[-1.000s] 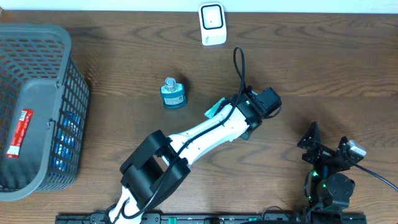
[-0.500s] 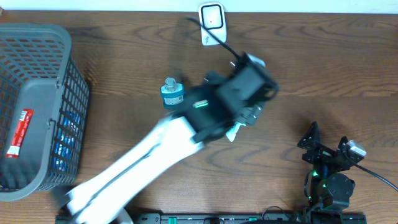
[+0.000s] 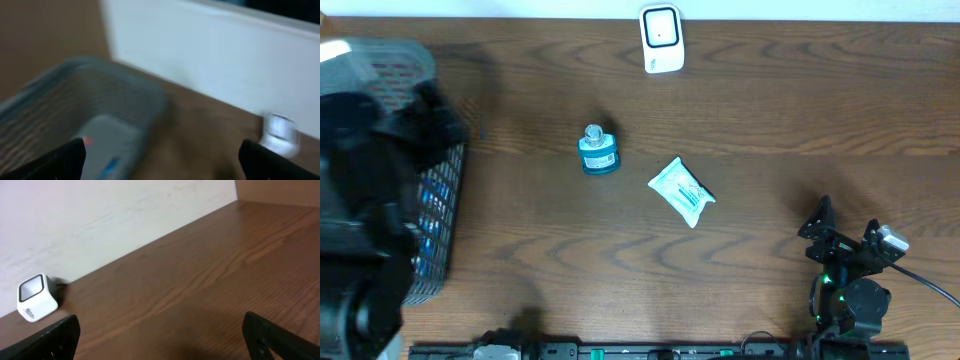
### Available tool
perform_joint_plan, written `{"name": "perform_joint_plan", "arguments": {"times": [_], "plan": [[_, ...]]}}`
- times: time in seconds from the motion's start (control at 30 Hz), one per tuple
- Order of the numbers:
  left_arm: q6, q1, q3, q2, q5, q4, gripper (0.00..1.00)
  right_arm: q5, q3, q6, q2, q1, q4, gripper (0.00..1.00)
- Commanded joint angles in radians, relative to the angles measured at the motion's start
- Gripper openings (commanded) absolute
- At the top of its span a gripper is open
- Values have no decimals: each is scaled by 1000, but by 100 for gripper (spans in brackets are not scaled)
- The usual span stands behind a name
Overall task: Scan the item barcode
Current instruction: 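Move the left gripper back into the basket toward the Oreo pack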
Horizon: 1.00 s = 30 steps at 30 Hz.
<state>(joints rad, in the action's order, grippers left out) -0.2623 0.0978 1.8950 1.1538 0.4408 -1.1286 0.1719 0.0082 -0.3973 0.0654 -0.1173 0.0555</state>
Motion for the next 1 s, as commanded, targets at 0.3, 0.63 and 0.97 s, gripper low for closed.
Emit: {"name": "perform_joint_plan", "arguments": {"times": [0.3,0.63,0.97], "plan": [[-27,-539,-29,196,-286,-13,98,2,-3,13,2,14,1,99],[144,-650,-30,468,-343,-87,98,2,-3,13,2,14,1,99],[379,-652,-96,679,-548,-132,98,2,-3,13,2,14,1,99]]}}
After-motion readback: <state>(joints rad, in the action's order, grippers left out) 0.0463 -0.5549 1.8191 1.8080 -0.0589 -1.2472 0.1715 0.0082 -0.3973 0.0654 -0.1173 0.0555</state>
